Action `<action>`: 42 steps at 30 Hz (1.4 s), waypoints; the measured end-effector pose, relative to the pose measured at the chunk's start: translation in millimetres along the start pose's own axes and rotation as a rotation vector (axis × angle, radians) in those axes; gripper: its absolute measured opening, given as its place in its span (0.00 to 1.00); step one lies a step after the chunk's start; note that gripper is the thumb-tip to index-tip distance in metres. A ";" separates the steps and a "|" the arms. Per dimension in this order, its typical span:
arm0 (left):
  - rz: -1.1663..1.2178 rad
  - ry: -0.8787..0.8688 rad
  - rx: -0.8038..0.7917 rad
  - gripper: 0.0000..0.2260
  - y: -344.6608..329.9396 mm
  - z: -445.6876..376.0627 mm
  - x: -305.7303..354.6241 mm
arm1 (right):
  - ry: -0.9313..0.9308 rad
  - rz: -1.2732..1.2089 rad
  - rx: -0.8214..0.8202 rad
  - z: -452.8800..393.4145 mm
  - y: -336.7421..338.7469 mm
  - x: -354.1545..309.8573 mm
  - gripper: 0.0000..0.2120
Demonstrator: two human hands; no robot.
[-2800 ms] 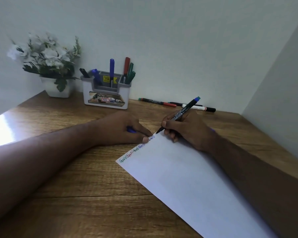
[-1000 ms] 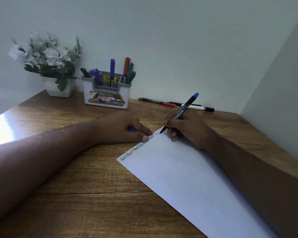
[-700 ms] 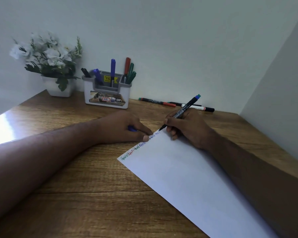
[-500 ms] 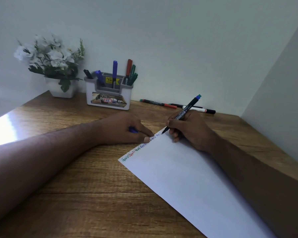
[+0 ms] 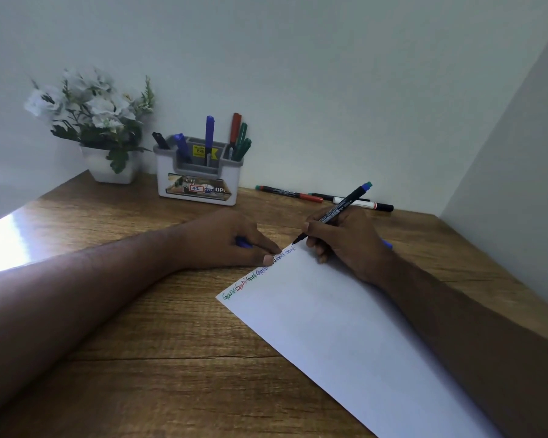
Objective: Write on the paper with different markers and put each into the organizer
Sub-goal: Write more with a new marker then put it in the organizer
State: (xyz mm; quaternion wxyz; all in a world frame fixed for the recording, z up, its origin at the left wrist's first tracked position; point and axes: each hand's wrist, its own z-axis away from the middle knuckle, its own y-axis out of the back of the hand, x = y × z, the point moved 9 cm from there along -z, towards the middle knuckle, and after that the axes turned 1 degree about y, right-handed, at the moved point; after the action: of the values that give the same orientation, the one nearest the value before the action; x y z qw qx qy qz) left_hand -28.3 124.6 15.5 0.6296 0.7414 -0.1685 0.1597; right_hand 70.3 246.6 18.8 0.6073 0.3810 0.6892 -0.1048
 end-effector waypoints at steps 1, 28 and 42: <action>-0.001 0.002 0.002 0.14 0.4 -0.1 0.5 | 0.004 0.003 -0.006 0.2 -0.9 -0.2 0.06; 0.892 0.183 0.306 0.10 15.8 7.8 -11.7 | 0.136 -0.420 -0.046 7.9 -13.1 -41.5 0.07; 1.230 0.270 0.293 0.10 -1.2 2.9 -0.6 | 0.180 -0.195 -0.141 16.8 -39.6 -40.0 0.05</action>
State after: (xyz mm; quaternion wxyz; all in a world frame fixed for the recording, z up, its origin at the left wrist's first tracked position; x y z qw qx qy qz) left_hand -28.2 122.0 13.7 0.3310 0.5613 -0.4583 0.6045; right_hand 56.0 193.2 38.8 0.5552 0.2765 0.7803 -0.0798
